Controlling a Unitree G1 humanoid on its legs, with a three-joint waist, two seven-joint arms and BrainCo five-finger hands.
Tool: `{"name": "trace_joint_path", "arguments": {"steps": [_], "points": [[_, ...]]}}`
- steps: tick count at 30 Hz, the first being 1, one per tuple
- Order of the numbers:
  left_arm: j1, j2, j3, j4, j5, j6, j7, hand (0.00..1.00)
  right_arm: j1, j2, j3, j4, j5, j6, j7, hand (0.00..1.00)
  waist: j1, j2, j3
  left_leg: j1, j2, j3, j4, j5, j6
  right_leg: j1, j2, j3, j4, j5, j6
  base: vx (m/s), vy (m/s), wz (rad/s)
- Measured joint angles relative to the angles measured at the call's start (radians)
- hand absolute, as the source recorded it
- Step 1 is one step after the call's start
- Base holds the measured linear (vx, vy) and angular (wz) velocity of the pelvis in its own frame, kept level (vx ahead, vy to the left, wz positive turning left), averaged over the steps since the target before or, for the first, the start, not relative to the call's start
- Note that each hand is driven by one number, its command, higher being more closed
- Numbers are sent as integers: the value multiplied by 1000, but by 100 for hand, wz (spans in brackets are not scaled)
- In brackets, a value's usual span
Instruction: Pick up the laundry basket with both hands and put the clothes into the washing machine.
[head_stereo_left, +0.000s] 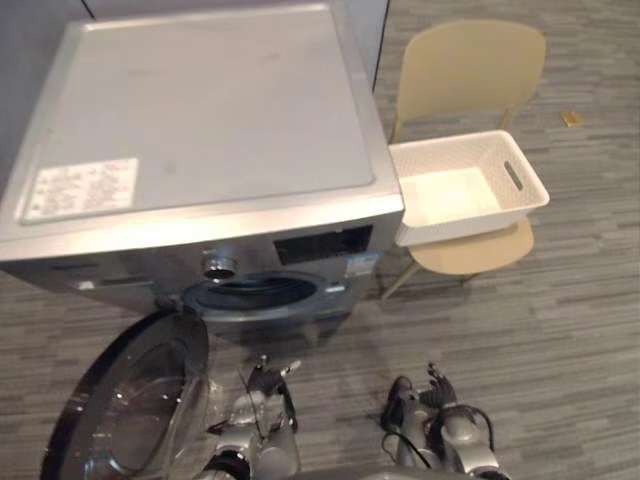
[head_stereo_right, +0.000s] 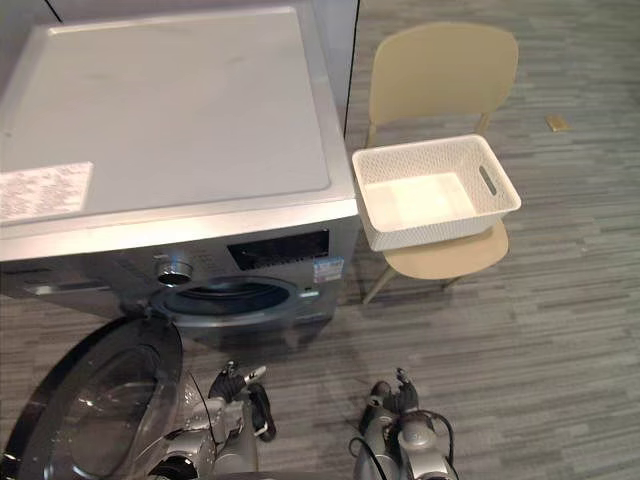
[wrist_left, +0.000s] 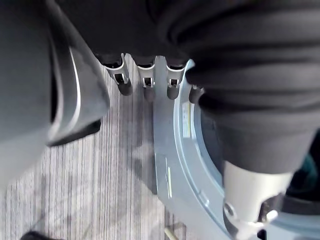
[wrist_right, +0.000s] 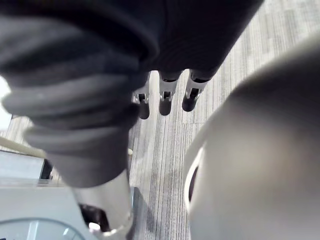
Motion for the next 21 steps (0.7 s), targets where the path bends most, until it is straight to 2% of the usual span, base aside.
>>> {"name": "trace_joint_path", "arguments": {"steps": [1,2,3,4,5,6,7,8,9,10,11,12,13,14,15,16,17,18,19,20,21], "points": [[9,11,24,13,31,1,15,0,-8,11,-11,14,2,-2,0,0,-9,-6,-2,26,-11,4,-7,5,5,-13,-15,30,206,-78,-20,10,13,13],[18,19,33,12,46,1,26,0,-12,13,-11,34,1,-3,1,0,-11,-11,-6,38,-22,4,-7,5,5,-14,-20,41,290,-102,-11,21,-41,37],[34,29,58,13,72,2,37,0,-19,22,-19,77,3,-8,3,0,-12,-39,-33,45,-51,-12,1,5,5,-9,-23,65,331,-119,-4,14,-31,29],[38,33,69,15,76,4,45,0,-23,20,-26,93,2,-9,3,0,-10,-31,-39,46,-60,-26,-11,7,4,3,-12,68,309,-117,-1,10,-49,32],[50,20,93,22,86,8,48,0,-30,19,-34,134,5,-7,3,0,3,-22,-65,59,-72,-20,-84,41,9,43,14,95,229,-134,24,0,-58,20],[58,11,95,20,94,6,49,0,-40,21,-51,149,8,-5,3,0,0,-26,-70,64,-76,-14,-110,66,13,48,14,117,249,-162,34,9,-135,47],[60,13,94,22,109,8,52,0,-50,20,-52,172,9,-1,5,0,-3,-39,-73,72,-112,-31,-134,92,17,75,12,131,259,-210,33,5,-160,45],[68,10,95,19,116,7,55,0,-57,8,-48,203,7,2,10,0,11,-44,-81,76,-134,-30,-142,106,14,112,4,133,175,-251,44,-9,-142,33],[71,8,95,17,121,6,58,0,-59,3,-46,206,5,2,14,0,20,-37,-84,75,-138,-30,-151,116,12,133,7,126,124,-264,44,-61,-98,-5],[75,-5,94,21,123,7,69,0,-72,-17,-29,216,-1,2,21,0,28,-5,-80,71,-135,-33,-174,140,12,169,28,103,43,-264,45,-97,-75,4],[83,-16,94,21,122,6,73,0,-85,-31,-4,233,-7,3,22,0,22,15,-82,72,-127,-42,-205,168,12,185,43,85,7,-241,38,-116,-62,19],[89,-21,91,20,118,5,73,0,-82,-37,5,240,-8,5,24,0,25,22,-84,75,-126,-62,-234,196,10,197,58,76,-20,-224,32,-149,-64,42],[99,-24,80,11,109,1,73,0,-84,-49,26,243,-20,5,23,0,26,45,-90,89,-124,-88,-277,230,2,222,73,49,-64,-201,22,-167,-61,45],[117,-26,71,-12,108,-4,72,0,-90,-56,34,252,-37,1,23,0,29,43,-87,110,-122,-100,-336,271,-6,247,91,27,-107,-180,15,-176,-58,40],[131,-31,61,-35,109,-6,73,0,-99,-63,33,259,-52,-1,22,0,31,54,-90,123,-117,-92,-375,300,-10,252,100,17,-119,-169,7,-126,-46,25],[138,-30,51,-47,109,-6,73,0,-104,-69,32,265,-55,-2,22,0,34,55,-90,126,-108,-86,-394,316,-9,250,104,12,-121,-166,3,-140,-60,14],[149,-29,34,-66,110,-6,72,0,-116,-83,25,272,-63,-2,21,0,47,63,-89,127,-103,-85,-422,354,-17,247,110,-6,-115,-157,-4,-138,-59,21],[152,-29,22,-77,110,-6,72,0,-123,-91,7,272,-64,-1,20,0,55,66,-88,126,-106,-87,-450,404,-46,245,109,-19,-115,-150,-14,-253,-39,46],[154,-19,4,-102,111,-5,71,0,-121,-102,-32,273,-65,-1,19,0,52,53,-82,130,-128,-87,-483,464,-94,246,83,-45,-136,-133,-29,-215,-7,46],[155,-23,6,-125,111,-5,70,0,-120,-104,-49,279,-68,0,18,0,55,42,-71,126,-128,-69,-431,433,-57,247,71,-51,-138,-120,-30,-257,15,40],[189,-27,7,-180,111,-4,69,0,-129,-121,-66,280,-72,7,13,0,57,40,-69,124,-124,-39,-278,328,21,252,42,-50,-142,-105,-26,-179,40,20]]}}
